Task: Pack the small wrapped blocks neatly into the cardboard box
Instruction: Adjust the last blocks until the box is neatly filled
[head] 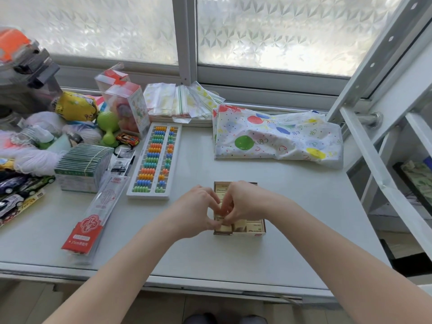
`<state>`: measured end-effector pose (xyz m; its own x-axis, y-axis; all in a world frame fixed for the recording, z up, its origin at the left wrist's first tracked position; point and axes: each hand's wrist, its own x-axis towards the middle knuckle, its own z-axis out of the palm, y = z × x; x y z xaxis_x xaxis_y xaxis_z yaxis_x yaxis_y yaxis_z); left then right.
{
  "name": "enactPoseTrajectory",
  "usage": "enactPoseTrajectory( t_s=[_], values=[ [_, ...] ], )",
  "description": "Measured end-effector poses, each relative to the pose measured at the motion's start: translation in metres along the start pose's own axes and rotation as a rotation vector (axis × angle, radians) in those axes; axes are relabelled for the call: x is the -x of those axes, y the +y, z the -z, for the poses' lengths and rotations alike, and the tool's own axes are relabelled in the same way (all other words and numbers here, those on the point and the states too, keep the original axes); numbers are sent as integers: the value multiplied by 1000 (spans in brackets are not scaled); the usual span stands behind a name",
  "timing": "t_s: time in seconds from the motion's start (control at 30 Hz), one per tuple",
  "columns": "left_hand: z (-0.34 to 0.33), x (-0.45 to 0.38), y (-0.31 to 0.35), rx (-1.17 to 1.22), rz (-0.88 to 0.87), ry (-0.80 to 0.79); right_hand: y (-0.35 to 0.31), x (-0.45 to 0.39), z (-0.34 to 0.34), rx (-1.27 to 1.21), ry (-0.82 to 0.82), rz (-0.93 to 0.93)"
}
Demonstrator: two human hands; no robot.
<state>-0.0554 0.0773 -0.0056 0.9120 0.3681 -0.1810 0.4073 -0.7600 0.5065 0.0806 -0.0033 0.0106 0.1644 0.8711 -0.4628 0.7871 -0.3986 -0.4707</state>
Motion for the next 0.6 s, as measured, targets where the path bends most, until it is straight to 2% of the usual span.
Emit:
enactPoseTrajectory(
  t_s=[0.2, 0.37, 0.6],
  values=[
    [-2, 1, 0, 6, -1, 21, -3, -10, 5, 86, -84, -60],
    [-3, 3, 0, 9, -8, 24, -11, -12, 8, 184, -112, -13],
    [3, 2, 5, -139, -23, -42, -8, -8, 3, 194, -60, 17]
  ],
)
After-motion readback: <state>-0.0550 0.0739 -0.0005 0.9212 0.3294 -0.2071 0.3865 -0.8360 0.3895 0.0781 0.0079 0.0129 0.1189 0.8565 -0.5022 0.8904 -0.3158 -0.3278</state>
